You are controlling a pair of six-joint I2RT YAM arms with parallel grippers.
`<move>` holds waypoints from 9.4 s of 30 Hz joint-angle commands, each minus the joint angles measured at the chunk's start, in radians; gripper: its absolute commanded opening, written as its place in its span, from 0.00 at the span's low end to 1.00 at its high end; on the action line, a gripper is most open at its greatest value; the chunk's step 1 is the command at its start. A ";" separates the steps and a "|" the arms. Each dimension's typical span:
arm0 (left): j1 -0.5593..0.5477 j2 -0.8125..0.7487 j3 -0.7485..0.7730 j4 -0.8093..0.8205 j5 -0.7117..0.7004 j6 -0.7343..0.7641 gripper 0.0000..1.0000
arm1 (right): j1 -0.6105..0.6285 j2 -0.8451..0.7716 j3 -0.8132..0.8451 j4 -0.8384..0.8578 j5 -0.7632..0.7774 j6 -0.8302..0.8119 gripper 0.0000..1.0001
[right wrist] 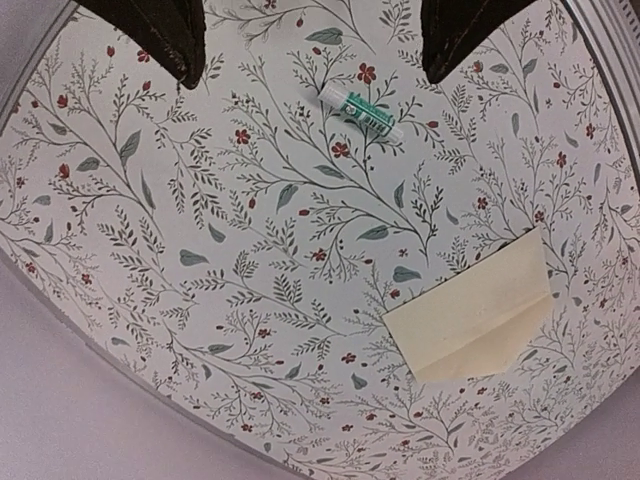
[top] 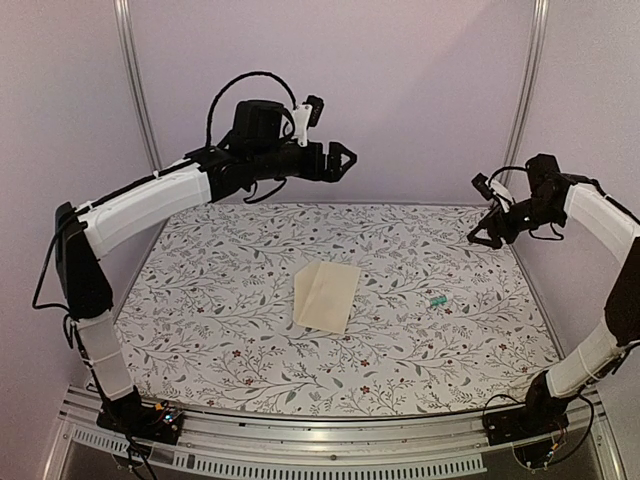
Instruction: Place the letter into the envelope and seal it
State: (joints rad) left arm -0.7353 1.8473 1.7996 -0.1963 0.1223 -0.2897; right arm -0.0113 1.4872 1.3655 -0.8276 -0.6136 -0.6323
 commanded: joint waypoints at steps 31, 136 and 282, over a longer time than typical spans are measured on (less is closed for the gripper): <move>-0.092 0.066 -0.108 -0.172 0.293 -0.020 0.63 | 0.116 0.380 -0.199 0.125 0.239 -0.806 0.52; -0.025 -0.078 -0.579 0.905 0.282 -0.386 0.11 | 0.235 0.282 0.211 0.557 -0.652 0.822 0.55; -0.004 -0.108 -0.362 0.244 0.326 -0.066 0.02 | 0.311 0.228 -0.194 0.319 0.324 -0.022 0.06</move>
State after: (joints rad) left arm -0.7448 1.7702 1.4322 -0.0063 0.4835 -0.3340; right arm 0.2981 1.6718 1.1969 -0.5892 -0.4049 -0.6685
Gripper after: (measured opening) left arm 0.173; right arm 0.159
